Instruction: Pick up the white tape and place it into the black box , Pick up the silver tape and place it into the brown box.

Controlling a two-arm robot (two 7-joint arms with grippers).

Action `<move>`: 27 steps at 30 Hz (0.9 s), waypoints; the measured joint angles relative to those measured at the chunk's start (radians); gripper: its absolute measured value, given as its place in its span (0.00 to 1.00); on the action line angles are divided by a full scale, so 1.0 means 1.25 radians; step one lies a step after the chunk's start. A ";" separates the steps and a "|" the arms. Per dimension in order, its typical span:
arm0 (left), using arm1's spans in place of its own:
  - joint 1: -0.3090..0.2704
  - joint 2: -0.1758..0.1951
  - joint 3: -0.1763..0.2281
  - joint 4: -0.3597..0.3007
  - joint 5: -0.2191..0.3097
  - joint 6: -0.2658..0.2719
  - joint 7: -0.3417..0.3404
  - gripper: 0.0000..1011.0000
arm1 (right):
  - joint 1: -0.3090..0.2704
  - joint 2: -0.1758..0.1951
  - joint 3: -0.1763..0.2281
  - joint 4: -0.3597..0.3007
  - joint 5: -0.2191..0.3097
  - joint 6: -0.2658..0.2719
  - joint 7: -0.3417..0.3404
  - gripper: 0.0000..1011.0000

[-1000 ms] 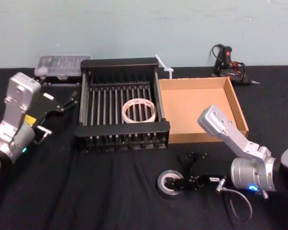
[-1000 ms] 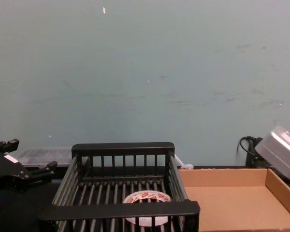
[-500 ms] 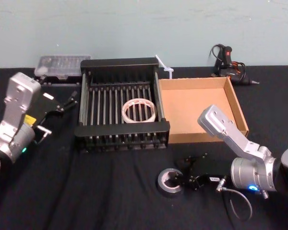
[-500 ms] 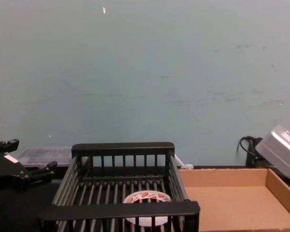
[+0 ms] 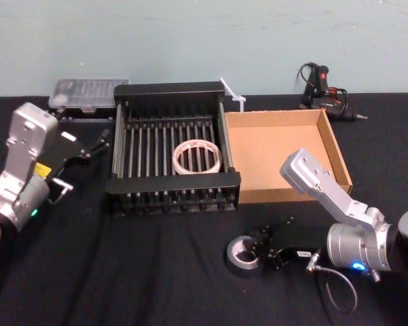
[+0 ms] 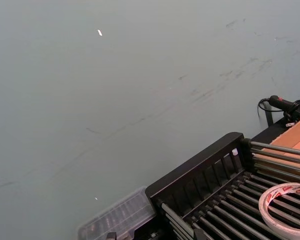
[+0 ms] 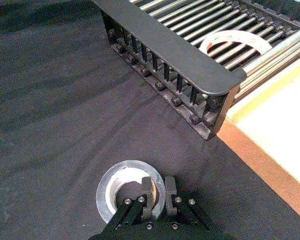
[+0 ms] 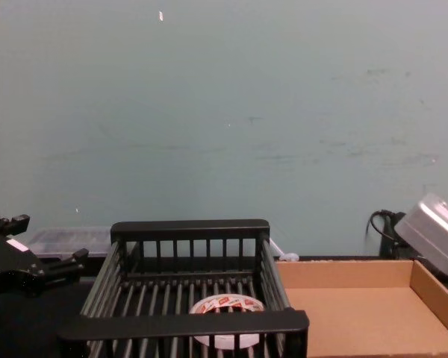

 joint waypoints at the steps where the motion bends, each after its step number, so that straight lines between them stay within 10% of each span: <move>1: 0.000 0.000 0.000 0.000 0.000 0.000 0.000 0.99 | 0.000 0.000 0.000 0.000 0.000 0.000 0.000 0.16; 27: 0.000 0.000 0.000 0.000 0.000 0.000 0.000 0.99 | -0.023 0.029 0.072 -0.044 0.037 -0.040 -0.035 0.16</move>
